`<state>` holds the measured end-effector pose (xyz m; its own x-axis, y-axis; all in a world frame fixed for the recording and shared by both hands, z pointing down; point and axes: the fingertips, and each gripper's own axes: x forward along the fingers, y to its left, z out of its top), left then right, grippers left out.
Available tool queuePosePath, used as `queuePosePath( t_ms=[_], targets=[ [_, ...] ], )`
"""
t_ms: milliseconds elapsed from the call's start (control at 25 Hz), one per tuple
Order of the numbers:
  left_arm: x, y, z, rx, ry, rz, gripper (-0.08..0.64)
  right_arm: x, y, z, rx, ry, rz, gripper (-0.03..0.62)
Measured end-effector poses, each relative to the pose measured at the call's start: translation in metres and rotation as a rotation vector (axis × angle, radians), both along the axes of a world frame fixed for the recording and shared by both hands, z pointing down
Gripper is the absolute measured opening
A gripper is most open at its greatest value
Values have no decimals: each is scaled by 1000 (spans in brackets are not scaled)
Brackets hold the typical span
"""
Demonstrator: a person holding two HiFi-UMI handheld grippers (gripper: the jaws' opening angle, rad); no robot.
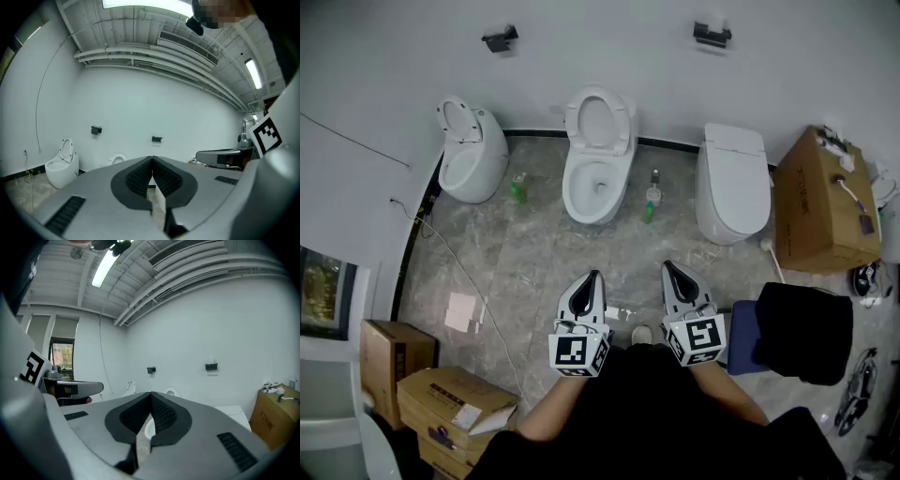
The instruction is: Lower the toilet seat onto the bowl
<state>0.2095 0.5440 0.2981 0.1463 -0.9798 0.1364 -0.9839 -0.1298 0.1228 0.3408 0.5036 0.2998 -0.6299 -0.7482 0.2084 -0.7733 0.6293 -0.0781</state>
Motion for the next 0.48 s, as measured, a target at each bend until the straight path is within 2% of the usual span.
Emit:
queuePosePath(
  t_ms=[160, 320, 480],
  targets=[
    [4, -2, -2, -5, -14, -6, 16, 5, -3, -6, 18, -31, -22, 31],
    [-3, -5, -3, 2, -29, -46, 15, 2, -9, -15, 95, -24, -51, 32],
    [-23, -4, 2, -6, -37, -105, 15, -10, -17, -6, 62, -44, -72, 32]
  ],
)
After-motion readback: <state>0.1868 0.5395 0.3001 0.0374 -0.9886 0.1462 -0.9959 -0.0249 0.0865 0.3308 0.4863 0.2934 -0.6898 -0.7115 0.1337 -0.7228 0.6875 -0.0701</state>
